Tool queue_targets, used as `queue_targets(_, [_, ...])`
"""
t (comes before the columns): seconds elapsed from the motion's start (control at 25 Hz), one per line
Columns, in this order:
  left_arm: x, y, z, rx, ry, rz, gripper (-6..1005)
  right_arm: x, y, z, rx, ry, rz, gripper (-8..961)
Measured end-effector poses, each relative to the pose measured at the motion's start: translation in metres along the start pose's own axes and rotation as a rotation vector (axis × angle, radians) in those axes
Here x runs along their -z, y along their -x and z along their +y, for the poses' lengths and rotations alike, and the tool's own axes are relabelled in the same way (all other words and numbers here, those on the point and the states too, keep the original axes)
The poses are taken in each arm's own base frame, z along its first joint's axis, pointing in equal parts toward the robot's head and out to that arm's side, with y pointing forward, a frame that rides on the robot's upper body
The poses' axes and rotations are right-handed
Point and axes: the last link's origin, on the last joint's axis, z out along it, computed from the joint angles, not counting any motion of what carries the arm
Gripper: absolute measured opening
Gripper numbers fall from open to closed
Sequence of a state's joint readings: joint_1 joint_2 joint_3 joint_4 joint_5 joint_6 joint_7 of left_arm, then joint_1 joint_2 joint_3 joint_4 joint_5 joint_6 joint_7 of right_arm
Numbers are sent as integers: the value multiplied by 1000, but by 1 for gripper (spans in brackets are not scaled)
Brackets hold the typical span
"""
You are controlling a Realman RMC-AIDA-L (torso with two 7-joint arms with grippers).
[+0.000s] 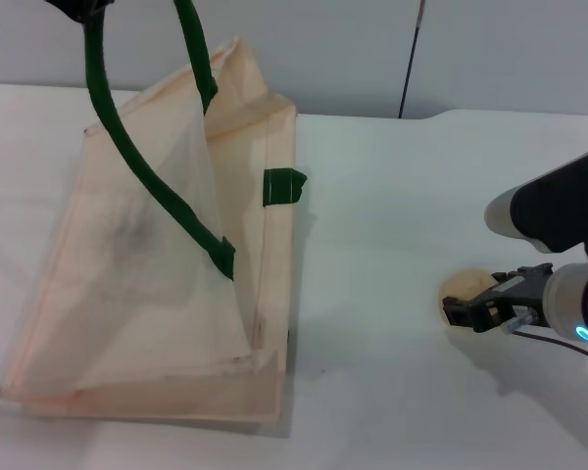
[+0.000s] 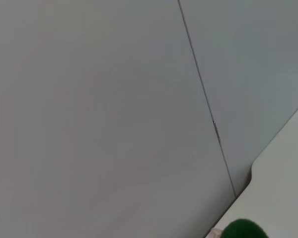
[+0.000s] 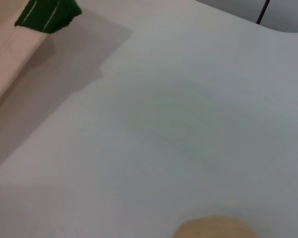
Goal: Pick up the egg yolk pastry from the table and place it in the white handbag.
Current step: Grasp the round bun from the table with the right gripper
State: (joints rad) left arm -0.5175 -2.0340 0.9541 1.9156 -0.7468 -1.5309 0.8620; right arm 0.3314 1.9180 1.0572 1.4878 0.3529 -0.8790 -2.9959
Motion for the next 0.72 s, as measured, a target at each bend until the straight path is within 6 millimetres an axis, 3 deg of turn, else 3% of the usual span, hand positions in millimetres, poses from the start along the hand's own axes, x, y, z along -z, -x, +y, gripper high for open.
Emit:
queue_targets(0.44, [1, 0, 0, -3, -4, 2, 123, 0, 0, -4, -5, -10, 3, 685])
queue_targets(0.72, [1, -1, 1, -6, 1, 8, 121, 8, 18, -1, 23, -13, -78, 677])
